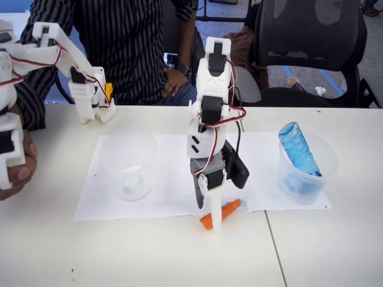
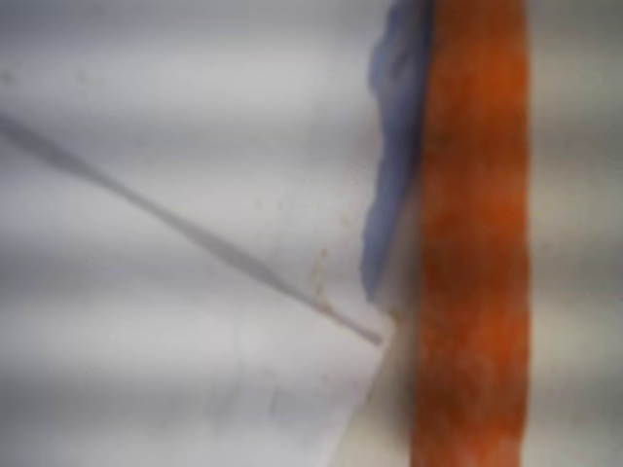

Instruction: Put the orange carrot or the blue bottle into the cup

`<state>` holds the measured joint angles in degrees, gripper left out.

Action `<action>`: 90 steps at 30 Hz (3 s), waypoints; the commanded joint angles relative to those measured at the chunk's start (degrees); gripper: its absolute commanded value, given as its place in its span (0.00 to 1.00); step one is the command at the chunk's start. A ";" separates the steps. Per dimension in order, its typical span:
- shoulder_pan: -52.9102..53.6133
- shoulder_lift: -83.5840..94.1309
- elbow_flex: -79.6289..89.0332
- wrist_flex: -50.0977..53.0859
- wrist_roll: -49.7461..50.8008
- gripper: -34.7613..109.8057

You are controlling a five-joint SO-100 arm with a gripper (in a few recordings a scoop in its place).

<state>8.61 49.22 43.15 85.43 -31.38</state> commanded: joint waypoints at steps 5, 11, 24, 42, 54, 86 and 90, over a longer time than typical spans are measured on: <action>0.62 2.11 -4.57 -0.44 -0.53 0.51; 0.44 1.76 -4.66 -0.53 2.55 0.51; -2.90 1.76 -4.57 -2.29 5.01 0.51; -2.20 -1.49 -4.57 -2.90 4.48 0.51; -2.11 -1.32 -4.66 -2.90 4.92 0.51; -1.93 1.32 -4.39 -1.93 5.19 0.30; -1.93 3.87 -3.78 -1.85 5.19 0.30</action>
<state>5.19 44.30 43.07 82.62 -26.37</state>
